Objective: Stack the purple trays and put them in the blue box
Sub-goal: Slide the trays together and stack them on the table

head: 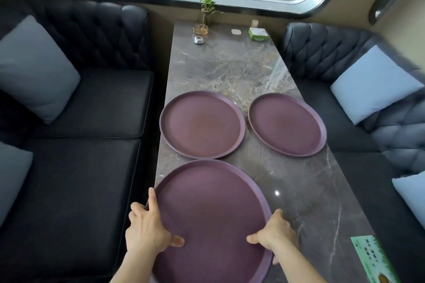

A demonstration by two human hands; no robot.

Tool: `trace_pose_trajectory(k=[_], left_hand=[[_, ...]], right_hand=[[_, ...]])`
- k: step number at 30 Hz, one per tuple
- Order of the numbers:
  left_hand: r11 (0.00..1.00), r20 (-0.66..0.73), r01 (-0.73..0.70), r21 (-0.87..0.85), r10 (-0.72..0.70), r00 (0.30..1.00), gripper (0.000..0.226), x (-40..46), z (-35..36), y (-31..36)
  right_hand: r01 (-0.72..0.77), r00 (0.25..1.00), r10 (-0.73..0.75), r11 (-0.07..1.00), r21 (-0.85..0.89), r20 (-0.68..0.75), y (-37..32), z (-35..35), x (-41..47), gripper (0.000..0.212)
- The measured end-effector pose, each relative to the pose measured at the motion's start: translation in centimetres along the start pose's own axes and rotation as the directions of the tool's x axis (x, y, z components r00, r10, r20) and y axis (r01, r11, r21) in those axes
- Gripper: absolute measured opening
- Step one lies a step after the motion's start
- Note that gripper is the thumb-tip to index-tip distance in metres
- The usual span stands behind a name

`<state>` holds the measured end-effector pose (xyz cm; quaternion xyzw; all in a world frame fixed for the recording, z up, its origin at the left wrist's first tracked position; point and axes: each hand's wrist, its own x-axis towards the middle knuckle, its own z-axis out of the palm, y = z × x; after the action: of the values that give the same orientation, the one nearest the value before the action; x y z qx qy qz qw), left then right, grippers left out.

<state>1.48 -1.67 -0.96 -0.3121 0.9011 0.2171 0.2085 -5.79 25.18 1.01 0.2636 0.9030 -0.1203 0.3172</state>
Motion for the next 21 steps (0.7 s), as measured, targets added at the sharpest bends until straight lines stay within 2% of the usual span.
trace_pose_trajectory(k=[10,14,21], left_hand=[[0.995,-0.142,-0.077,-0.065,0.068,0.988,0.165,-0.1,-3.6,1.5],[0.989,-0.196,-0.087,-0.122,0.062,0.979,0.163,1.3,-4.8,2.8],[0.975,-0.271,-0.096,-0.201,0.039,0.962,0.156,6.0,-6.3,5.7]], right_hand=[[0.099,0.986,-0.083,0.989,0.106,-0.147,-1.3,-2.6,-1.7,0.093],[0.186,0.961,-0.151,0.973,0.137,-0.23,-3.1,-4.2,-0.1,0.089],[0.312,0.911,-0.247,0.936,0.164,-0.329,-7.8,-7.3,3.9,0.097]])
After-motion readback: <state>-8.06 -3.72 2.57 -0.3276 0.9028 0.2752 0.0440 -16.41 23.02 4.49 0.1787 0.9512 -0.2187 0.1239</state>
